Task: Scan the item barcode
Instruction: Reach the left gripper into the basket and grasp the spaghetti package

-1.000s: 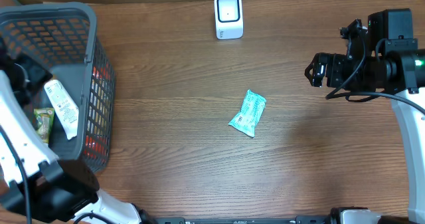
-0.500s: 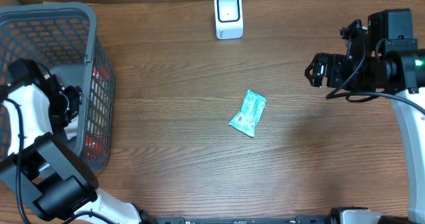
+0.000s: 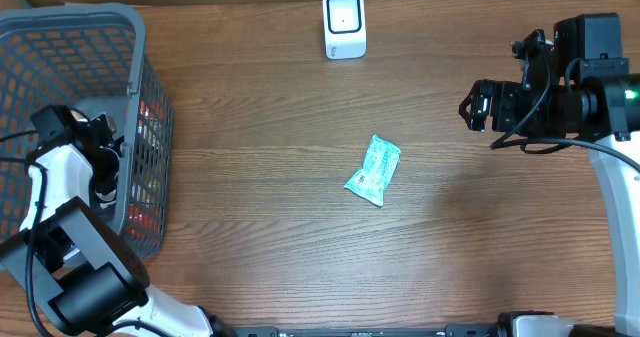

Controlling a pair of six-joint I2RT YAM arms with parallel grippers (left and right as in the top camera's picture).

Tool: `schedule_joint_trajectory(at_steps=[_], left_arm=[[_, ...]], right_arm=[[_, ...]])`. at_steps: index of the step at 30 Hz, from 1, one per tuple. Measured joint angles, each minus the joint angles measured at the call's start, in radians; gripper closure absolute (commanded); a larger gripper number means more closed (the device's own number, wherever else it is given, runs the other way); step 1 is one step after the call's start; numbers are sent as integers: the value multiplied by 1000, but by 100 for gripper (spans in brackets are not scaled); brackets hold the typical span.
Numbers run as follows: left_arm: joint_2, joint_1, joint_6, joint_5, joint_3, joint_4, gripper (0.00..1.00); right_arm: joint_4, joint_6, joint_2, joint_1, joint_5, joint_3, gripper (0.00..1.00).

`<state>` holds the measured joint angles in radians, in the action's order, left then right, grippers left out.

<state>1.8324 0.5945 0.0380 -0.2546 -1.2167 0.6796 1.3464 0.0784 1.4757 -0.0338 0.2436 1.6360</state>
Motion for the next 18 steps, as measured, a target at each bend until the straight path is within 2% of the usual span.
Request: schedule_joint_trajectory(at_steps=[4, 7, 9, 11, 12, 18], left_arm=[[-11, -6, 12, 0, 27, -29, 29], [-13, -16, 21, -1, 46, -47, 36], [-13, -25, 25, 3, 66, -60, 57], [-16, -34, 26, 4, 78, -73, 90], [-20, -37, 32, 2, 83, -82, 96], [-46, -48, 43, -12, 88, -86, 96]], right_arm=[[0, 0, 0, 0, 0, 0, 0], [0, 0, 0, 0, 0, 0, 0], [0, 0, 0, 0, 0, 0, 0], [0, 0, 0, 0, 0, 0, 0], [0, 0, 0, 0, 0, 0, 0], [1, 0, 0, 0, 0, 0, 0]])
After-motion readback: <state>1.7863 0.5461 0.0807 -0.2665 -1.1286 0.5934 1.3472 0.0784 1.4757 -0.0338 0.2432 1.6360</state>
